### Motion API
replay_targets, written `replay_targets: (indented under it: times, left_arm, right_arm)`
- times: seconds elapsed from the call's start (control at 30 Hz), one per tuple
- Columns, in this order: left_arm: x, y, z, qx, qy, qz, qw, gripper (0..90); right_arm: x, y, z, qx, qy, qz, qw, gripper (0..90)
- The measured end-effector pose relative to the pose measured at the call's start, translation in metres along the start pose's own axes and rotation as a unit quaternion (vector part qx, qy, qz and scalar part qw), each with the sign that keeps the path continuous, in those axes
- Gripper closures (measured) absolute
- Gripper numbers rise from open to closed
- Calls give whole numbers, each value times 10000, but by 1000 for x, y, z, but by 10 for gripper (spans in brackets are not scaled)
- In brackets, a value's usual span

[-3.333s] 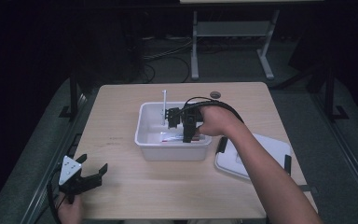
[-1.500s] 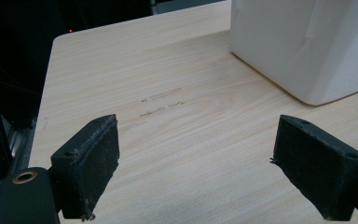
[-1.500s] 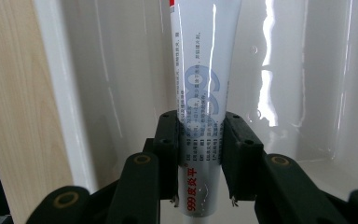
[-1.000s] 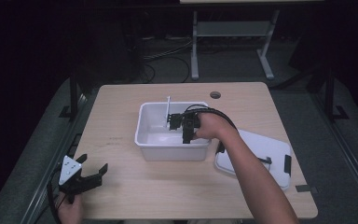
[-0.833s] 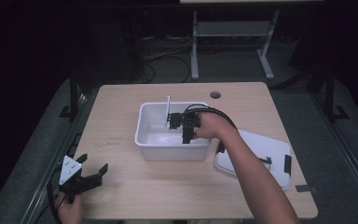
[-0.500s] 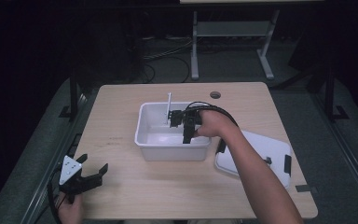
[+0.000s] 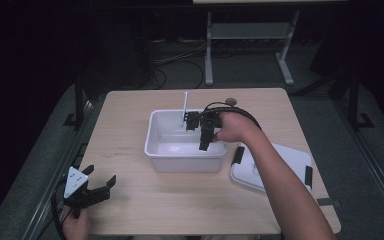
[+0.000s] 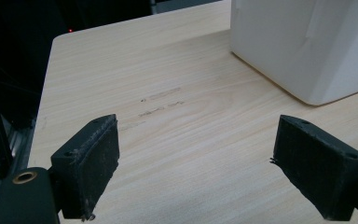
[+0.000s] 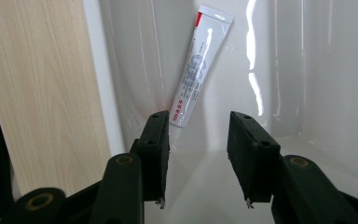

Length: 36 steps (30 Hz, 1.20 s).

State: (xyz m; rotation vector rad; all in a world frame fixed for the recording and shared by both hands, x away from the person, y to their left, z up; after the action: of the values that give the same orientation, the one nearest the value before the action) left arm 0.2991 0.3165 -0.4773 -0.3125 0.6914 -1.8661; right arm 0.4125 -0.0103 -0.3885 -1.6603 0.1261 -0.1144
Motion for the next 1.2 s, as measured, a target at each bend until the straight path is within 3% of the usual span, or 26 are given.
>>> replay_targets:
  times: [0.57, 1.2]
  left_arm:
    - [1, 1, 0, -3, 9, -9, 10000, 138]
    - [3, 1, 1, -13, 51, -6, 10000, 138]
  right_arm:
    - [0, -20, -32, 122, 202, -123, 9996, 565]
    - [-1, -20, -74, 130, 524, -186, 9984, 524]
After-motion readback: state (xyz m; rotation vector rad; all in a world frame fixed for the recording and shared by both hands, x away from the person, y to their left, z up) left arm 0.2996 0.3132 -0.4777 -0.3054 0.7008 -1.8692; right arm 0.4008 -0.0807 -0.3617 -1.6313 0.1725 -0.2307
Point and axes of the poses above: each handheld gripper's, and its own axes: y roughly forward along the jaws, z roughly out of its top, x roughly to its right, the point moved 7 cm from there along y, roughly forward along the jaws, and after that the axes turned 12 degrees about -x, right-handed, at the moved point
